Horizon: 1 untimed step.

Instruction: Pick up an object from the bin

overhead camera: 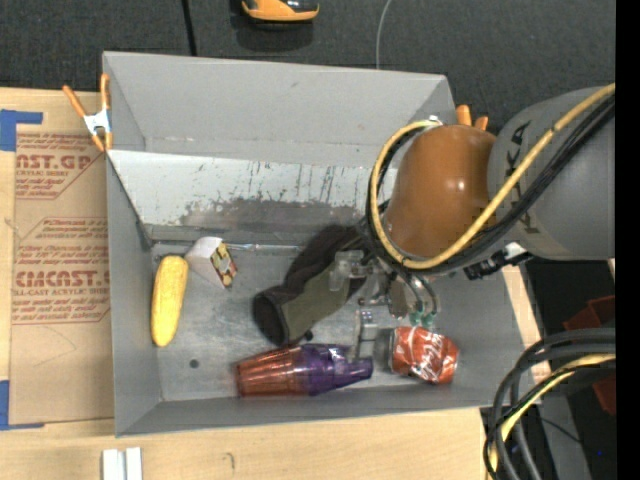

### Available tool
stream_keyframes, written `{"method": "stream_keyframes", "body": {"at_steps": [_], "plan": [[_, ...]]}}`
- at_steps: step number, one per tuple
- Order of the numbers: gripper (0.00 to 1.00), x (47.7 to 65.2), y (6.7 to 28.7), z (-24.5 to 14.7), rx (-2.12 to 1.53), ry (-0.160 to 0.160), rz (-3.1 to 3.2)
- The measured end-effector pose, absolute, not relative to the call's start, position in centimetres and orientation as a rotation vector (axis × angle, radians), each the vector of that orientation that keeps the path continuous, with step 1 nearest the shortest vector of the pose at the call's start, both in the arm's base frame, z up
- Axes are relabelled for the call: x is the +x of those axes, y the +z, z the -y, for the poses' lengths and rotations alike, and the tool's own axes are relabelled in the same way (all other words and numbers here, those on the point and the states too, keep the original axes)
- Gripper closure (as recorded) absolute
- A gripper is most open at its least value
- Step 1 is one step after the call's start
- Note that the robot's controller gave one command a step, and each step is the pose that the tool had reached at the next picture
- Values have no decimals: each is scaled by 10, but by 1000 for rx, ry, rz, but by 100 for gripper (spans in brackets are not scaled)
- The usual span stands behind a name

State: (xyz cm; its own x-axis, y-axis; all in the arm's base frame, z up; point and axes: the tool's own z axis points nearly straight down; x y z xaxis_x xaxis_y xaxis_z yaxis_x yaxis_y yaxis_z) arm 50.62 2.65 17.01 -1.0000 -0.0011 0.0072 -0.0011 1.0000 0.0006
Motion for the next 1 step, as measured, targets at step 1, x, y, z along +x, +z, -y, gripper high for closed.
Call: {"method": "stream_keyframes", "body": {"at_steps": [1], "plan": [[0, 508, 174, -26, 1, -1, 3142]]}}
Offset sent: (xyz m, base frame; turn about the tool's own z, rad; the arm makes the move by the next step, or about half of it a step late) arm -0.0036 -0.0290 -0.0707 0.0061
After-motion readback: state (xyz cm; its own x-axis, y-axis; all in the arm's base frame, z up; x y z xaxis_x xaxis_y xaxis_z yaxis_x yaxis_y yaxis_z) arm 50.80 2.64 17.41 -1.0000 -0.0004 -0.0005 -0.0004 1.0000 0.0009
